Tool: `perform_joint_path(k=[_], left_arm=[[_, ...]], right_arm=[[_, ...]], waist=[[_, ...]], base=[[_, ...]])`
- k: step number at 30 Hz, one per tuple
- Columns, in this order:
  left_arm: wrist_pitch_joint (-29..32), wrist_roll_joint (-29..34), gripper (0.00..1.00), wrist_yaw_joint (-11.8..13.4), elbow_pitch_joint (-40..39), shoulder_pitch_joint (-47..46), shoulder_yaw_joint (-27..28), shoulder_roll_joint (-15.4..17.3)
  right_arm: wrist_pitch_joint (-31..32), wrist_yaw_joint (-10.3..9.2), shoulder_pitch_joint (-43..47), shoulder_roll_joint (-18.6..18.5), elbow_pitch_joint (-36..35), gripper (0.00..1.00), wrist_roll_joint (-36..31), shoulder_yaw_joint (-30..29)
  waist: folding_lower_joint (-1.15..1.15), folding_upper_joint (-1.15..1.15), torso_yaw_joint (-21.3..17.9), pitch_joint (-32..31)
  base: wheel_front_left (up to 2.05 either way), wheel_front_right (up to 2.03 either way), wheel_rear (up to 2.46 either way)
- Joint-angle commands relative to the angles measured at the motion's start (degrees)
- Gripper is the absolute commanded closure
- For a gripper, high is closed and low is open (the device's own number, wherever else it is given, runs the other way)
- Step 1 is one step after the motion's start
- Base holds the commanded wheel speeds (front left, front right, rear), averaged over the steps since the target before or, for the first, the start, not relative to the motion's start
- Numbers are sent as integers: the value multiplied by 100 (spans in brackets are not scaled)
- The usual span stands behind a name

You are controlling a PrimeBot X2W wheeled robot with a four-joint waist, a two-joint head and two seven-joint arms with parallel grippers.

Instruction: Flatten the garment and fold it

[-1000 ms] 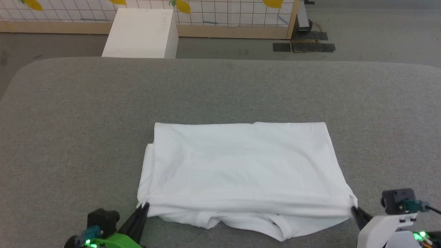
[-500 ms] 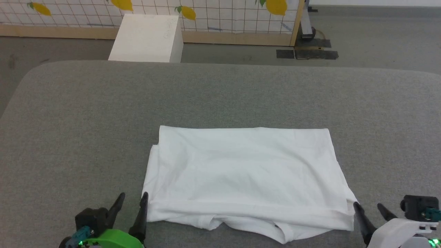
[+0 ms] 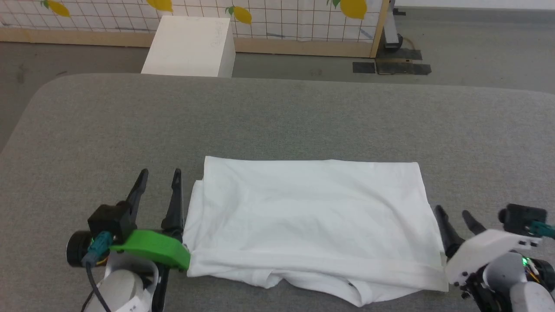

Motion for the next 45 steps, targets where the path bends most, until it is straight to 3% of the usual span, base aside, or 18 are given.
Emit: perform_joint_path(k=[1,8,15,16,17,18,25,37,41,45], left_arm=[[-25,128,0,-53,59,-150,77,-90],[-26,469,0,-170,373,-533,477,-415],[-26,663,0,-399,681,-730,687,-580],[-27,690,0,-432,716,-746,710,-600],[-27,708,0,-456,738,-756,730,-618],[-27,727,0,-485,766,-761,756,-639],[-27,838,0,-630,860,-724,902,-745],[-27,1032,0,-779,836,-576,1098,-910],[-27,1117,0,-820,817,-544,1133,-934],[-27,1190,0,-865,843,-521,1113,-968]], right_arm=[[73,-9,-207,7,241,0,-55,27],[853,-9,-831,8,1411,0,-438,152],[1601,-9,-945,8,1852,1,-465,196],[1705,-9,-924,8,1873,40,-398,231],[1752,-9,-911,8,1856,67,-354,291],[1763,-9,-894,8,1813,100,-290,340],[1539,-9,-744,8,1388,100,-237,303],[1206,-9,-377,8,489,100,-1306,-1149],[1287,-9,-243,8,-7,100,-1377,-955],[1536,-9,52,8,-899,100,-970,-406]], waist=[[0,0,8,21],[0,0,34,74],[0,0,30,115],[0,0,26,119],[0,0,23,120],[0,0,19,120],[0,0,-8,81],[0,0,-22,24],[0,0,-18,21],[0,0,47,-17]], base=[[0,0,0],[0,0,0],[0,0,0],[0,0,0],[0,0,0],[0,0,0],[0,0,0],[0,0,0],[0,0,0],[0,0,0]])
